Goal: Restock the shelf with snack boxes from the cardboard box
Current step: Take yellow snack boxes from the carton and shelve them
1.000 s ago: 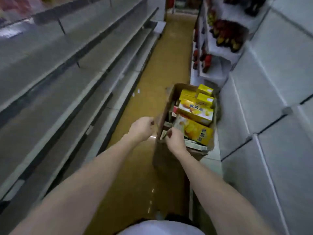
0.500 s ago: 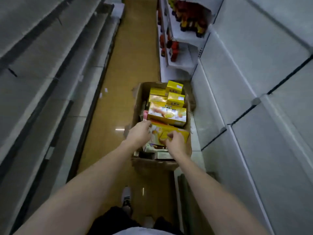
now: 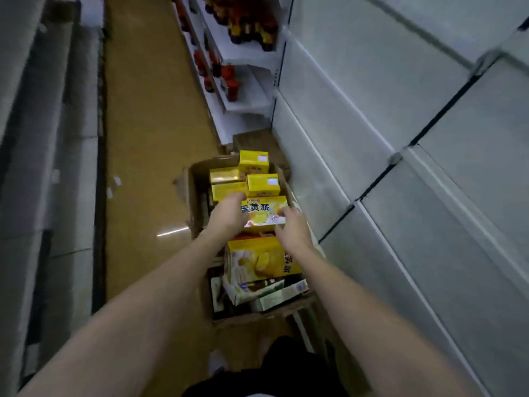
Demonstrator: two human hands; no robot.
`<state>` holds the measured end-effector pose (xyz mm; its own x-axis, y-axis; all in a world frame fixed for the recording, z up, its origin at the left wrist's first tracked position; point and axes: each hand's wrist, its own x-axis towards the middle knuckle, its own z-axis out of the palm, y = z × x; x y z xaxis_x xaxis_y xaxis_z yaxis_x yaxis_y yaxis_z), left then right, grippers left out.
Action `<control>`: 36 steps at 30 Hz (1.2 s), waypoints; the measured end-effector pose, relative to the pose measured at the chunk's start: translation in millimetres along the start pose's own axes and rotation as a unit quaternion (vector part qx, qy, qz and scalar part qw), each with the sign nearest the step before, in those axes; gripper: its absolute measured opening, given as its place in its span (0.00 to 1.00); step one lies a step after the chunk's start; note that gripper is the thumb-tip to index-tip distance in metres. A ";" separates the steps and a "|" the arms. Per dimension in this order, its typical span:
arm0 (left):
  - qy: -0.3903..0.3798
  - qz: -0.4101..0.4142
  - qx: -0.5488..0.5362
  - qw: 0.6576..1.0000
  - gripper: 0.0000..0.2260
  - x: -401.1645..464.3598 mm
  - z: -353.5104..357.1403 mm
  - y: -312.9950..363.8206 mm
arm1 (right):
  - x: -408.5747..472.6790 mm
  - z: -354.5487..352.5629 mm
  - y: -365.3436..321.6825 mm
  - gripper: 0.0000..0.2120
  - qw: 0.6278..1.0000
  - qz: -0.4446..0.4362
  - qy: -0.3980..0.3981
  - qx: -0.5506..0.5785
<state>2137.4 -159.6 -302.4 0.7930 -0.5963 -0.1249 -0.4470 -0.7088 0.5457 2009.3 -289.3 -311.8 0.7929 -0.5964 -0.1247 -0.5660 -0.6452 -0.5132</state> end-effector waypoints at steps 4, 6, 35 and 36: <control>0.018 0.029 0.020 0.999 0.17 55.1 -0.8 11.2 | 55.5 -9.6 2.4 0.16 1.000 -0.013 0.005 0.006; 0.035 0.020 0.023 0.999 0.15 84.8 0.2 15.0 | 86.5 -8.6 1.9 0.17 1.000 -0.023 -0.002 0.008; -0.025 -0.104 0.277 0.955 0.26 238.4 33.6 -22.5 | 219.2 34.9 22.6 0.32 0.974 -0.178 -0.141 -0.013; -0.005 -0.118 0.259 0.959 0.26 229.4 24.8 -28.7 | 217.1 34.2 12.8 0.32 0.972 -0.188 -0.139 -0.020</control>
<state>2321.9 -285.4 -367.3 0.8944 -0.3983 -0.2037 -0.4035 -0.9148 0.0169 2182.0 -410.7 -374.5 0.9727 -0.1655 -0.1624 -0.2277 -0.8146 -0.5335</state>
